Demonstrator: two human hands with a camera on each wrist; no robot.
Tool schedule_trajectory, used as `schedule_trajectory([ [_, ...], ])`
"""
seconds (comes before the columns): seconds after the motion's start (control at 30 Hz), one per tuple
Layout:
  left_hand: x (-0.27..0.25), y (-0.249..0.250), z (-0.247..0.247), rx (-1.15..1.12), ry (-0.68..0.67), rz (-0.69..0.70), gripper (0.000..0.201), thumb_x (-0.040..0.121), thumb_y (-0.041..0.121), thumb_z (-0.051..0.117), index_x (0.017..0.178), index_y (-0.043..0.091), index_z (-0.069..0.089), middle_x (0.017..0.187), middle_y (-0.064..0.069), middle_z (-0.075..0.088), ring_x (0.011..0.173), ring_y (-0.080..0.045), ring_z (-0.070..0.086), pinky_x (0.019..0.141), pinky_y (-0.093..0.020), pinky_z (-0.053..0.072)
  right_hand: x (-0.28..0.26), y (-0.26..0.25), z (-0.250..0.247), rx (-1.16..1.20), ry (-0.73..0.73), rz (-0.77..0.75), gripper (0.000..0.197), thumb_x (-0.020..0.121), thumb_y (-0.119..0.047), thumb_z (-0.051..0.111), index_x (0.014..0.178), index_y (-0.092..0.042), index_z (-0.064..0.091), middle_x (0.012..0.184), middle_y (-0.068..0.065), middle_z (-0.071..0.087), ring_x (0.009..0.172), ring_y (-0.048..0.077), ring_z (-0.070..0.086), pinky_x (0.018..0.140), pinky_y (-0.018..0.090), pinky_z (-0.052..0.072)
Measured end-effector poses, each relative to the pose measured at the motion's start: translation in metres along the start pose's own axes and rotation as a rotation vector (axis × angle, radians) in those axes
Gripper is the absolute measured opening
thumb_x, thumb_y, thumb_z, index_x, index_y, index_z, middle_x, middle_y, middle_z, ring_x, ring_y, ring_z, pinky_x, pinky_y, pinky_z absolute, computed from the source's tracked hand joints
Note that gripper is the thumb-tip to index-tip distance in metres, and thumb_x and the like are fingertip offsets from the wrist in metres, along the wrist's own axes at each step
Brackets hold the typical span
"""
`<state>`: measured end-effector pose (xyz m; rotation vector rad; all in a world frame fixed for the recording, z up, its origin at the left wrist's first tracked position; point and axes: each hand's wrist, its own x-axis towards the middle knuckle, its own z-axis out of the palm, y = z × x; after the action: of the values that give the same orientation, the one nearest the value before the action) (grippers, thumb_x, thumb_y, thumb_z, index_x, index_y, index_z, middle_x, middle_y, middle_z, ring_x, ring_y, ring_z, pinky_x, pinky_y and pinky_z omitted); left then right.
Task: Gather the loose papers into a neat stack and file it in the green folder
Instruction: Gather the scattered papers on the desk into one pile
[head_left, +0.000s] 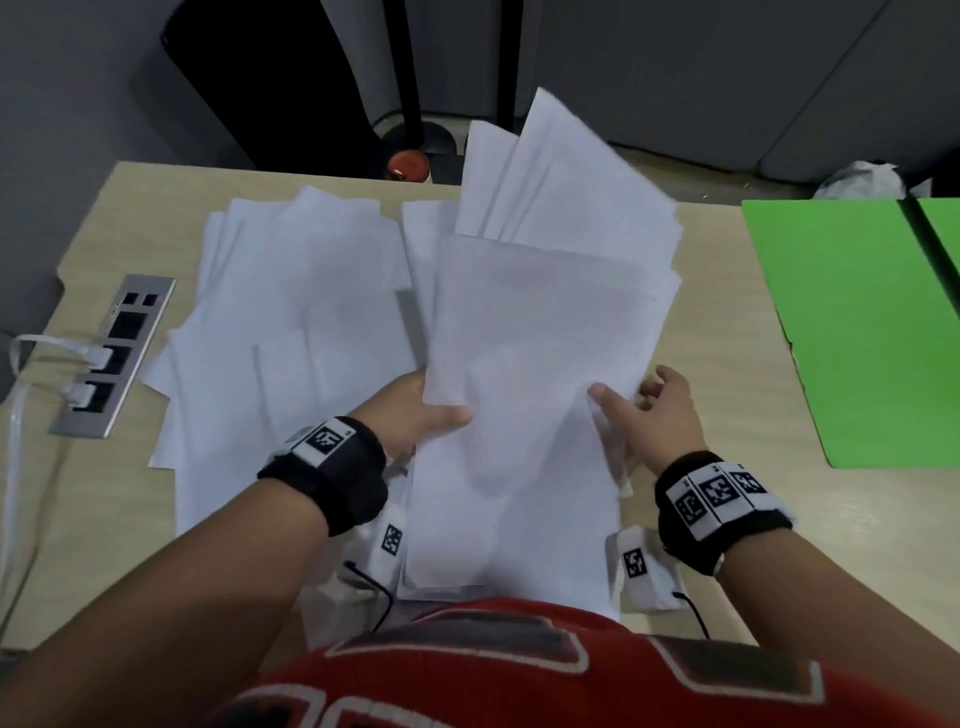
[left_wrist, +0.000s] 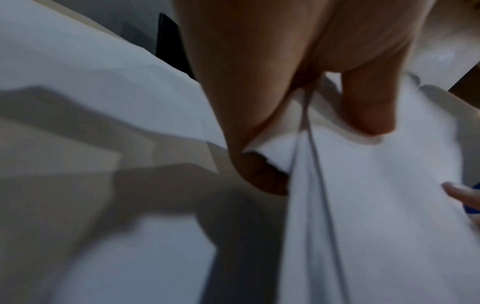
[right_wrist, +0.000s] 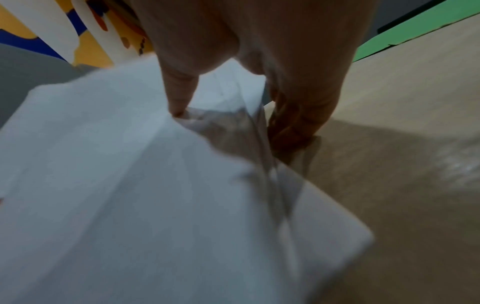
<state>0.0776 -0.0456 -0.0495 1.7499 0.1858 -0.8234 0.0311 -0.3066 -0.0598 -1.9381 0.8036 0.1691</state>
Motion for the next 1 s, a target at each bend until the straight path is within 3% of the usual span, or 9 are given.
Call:
schedule_trajectory([
  [0.07, -0.001, -0.005, -0.007, -0.079, -0.079, -0.03, 0.034, 0.071, 0.015, 0.074, 0.105, 0.017, 0.067, 0.096, 0.0, 0.076, 0.089, -0.02, 0.072, 0.076, -0.035, 0.057, 0.003, -0.003, 0.001, 0.001, -0.058, 0.024, 0.084, 0.074, -0.045, 0.076, 0.136, -0.01, 0.032, 0.117, 0.001, 0.05, 0.109, 0.023, 0.054, 0.096, 0.038, 0.044],
  [0.17, 0.002, -0.006, -0.009, 0.036, -0.098, -0.032, 0.024, 0.077, 0.013, 0.074, 0.1, 0.018, 0.069, 0.083, 0.005, 0.076, 0.073, -0.01, 0.072, 0.057, -0.021, 0.055, 0.007, -0.006, 0.007, 0.042, -0.141, 0.096, 0.073, 0.066, -0.044, 0.081, 0.119, -0.014, 0.041, 0.106, 0.004, 0.054, 0.107, 0.029, 0.059, 0.096, 0.049, 0.048],
  [0.3, 0.011, -0.01, -0.019, 0.32, 0.059, -0.024, 0.027, 0.078, 0.027, 0.072, 0.104, 0.02, 0.065, 0.109, -0.001, 0.071, 0.098, -0.019, 0.067, 0.094, -0.037, 0.051, 0.009, -0.004, 0.011, 0.127, -0.145, 0.047, 0.039, 0.081, -0.004, 0.065, 0.116, -0.017, 0.053, 0.104, 0.006, 0.069, 0.09, 0.023, 0.067, 0.079, 0.036, 0.055],
  [0.43, 0.014, -0.007, -0.045, 0.536, 0.57, -0.142, 0.045, 0.078, 0.037, 0.065, 0.121, 0.025, 0.056, 0.135, -0.01, 0.046, 0.119, -0.033, 0.052, 0.103, -0.038, 0.041, 0.015, 0.003, 0.004, -0.053, -0.047, 0.018, 0.035, 0.083, -0.006, 0.049, 0.112, -0.025, 0.054, 0.096, 0.006, 0.067, 0.087, 0.03, 0.063, 0.078, 0.037, 0.052],
  [0.5, 0.013, -0.006, -0.057, 0.416, 0.686, -0.288, 0.062, 0.082, 0.04, 0.059, 0.138, 0.021, 0.04, 0.144, -0.013, 0.036, 0.126, -0.038, 0.043, 0.106, -0.042, 0.037, 0.018, 0.004, 0.0, -0.094, -0.039, 0.013, 0.034, 0.088, -0.004, 0.05, 0.118, -0.02, 0.054, 0.096, 0.007, 0.062, 0.088, 0.028, 0.057, 0.078, 0.032, 0.042],
  [0.6, 0.017, -0.005, -0.061, 0.194, 0.681, -0.328, 0.078, 0.083, 0.045, 0.057, 0.146, 0.013, 0.024, 0.148, -0.014, 0.034, 0.131, -0.038, 0.041, 0.106, -0.045, 0.038, 0.022, 0.0, -0.001, -0.124, -0.052, 0.033, 0.035, 0.089, -0.002, 0.048, 0.12, -0.016, 0.055, 0.096, 0.007, 0.059, 0.088, 0.027, 0.054, 0.078, 0.03, 0.039],
  [0.8, 0.019, 0.011, -0.027, 0.075, 0.538, -0.143, 0.095, 0.083, 0.048, 0.065, 0.151, 0.012, 0.009, 0.15, -0.009, 0.037, 0.131, -0.03, 0.044, 0.092, -0.029, 0.038, 0.016, -0.015, 0.016, -0.071, -0.211, 0.005, 0.03, 0.087, -0.002, 0.049, 0.109, -0.022, 0.055, 0.085, 0.005, 0.059, 0.084, 0.029, 0.056, 0.075, 0.035, 0.046],
  [0.87, 0.02, 0.011, -0.015, 0.088, 0.447, -0.114, 0.097, 0.078, 0.044, 0.072, 0.149, 0.014, 0.013, 0.144, -0.006, 0.043, 0.126, -0.029, 0.049, 0.09, -0.028, 0.04, 0.011, -0.023, 0.02, -0.057, -0.285, -0.009, 0.031, 0.086, -0.004, 0.052, 0.11, -0.024, 0.055, 0.094, 0.007, 0.063, 0.087, 0.029, 0.058, 0.077, 0.036, 0.047],
  [1.0, 0.02, 0.005, -0.002, 0.101, 0.283, -0.033, 0.064, 0.074, 0.012, 0.075, 0.129, 0.016, 0.043, 0.118, -0.004, 0.062, 0.108, -0.026, 0.061, 0.097, -0.038, 0.049, 0.002, -0.03, 0.022, 0.047, -0.333, 0.02, 0.029, 0.081, -0.013, 0.062, 0.108, -0.023, 0.057, 0.1, 0.008, 0.068, 0.087, 0.033, 0.067, 0.08, 0.045, 0.054],
])
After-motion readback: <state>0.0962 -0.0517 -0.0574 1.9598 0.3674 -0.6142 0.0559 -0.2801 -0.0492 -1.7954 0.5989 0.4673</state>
